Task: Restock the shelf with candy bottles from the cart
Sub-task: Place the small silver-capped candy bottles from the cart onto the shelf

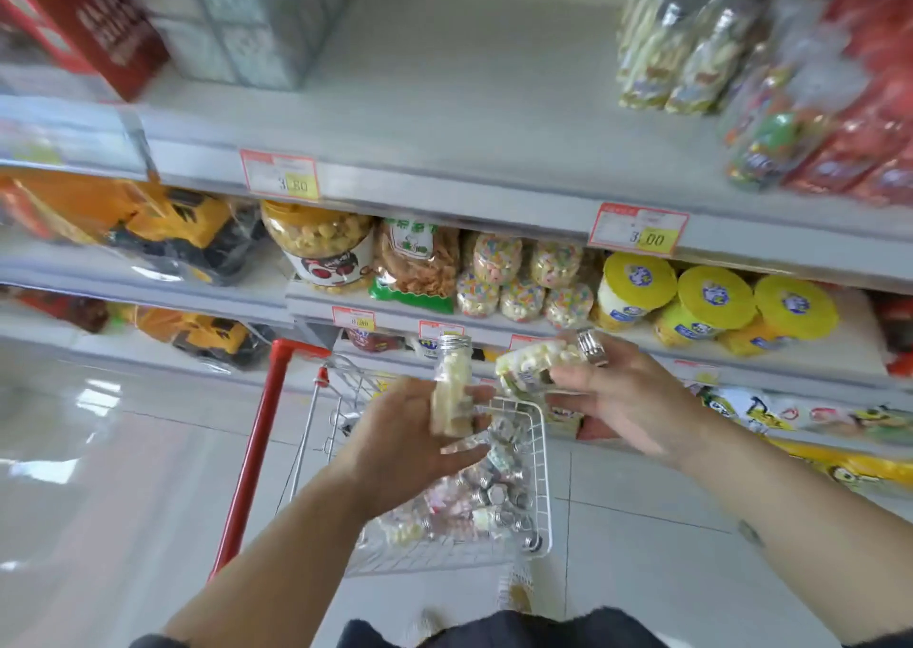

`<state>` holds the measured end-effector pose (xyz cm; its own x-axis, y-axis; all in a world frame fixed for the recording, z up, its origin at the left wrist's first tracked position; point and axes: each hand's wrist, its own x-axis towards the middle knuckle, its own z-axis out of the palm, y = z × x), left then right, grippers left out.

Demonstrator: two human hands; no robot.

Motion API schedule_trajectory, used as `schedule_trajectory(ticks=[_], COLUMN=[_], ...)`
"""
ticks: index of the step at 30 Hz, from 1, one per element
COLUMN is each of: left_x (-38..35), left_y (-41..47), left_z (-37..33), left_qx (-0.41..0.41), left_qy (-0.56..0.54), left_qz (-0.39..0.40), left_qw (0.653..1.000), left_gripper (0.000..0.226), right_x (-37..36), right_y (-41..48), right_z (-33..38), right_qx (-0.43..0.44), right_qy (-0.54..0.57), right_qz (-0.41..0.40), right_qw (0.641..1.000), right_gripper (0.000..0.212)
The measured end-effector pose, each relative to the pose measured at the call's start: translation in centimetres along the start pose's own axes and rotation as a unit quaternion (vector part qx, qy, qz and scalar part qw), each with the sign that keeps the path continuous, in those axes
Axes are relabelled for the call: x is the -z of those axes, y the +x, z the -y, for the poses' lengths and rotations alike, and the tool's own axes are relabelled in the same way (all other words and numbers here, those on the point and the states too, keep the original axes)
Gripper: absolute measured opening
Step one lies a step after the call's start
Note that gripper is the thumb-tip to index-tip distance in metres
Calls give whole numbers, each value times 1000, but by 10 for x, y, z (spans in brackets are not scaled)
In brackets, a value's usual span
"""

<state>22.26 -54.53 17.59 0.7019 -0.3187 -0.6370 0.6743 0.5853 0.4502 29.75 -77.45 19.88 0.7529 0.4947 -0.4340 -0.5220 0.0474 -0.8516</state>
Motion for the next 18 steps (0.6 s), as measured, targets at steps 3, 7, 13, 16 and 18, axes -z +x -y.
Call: schedule_trajectory(ticks=[3, 7, 13, 16, 18], left_x=[-41, -81, -133, -158, -171], left_y=[-16, -30, -39, -34, -20], left_z=[-12, -22, -65, -97, -118], left_qx=[-48, -111, -233, -307, -345], left_qy=[12, 27, 275, 423, 475], left_qz=[17, 42, 92, 25, -33], left_qw=[999, 993, 928, 852, 809], left_gripper=[26, 20, 32, 35, 35], right_x=[0, -3, -13, -7, -4], right_y=[-25, -47, -61, -56, -50], right_z=[34, 64, 109, 131, 144], right_qx=[40, 63, 189, 247, 261], right_qy=[57, 73, -82, -178, -225], right_qz=[4, -29, -127, -213, -272], right_qw=[998, 995, 970, 928, 899], right_gripper=[43, 33, 15, 16, 18])
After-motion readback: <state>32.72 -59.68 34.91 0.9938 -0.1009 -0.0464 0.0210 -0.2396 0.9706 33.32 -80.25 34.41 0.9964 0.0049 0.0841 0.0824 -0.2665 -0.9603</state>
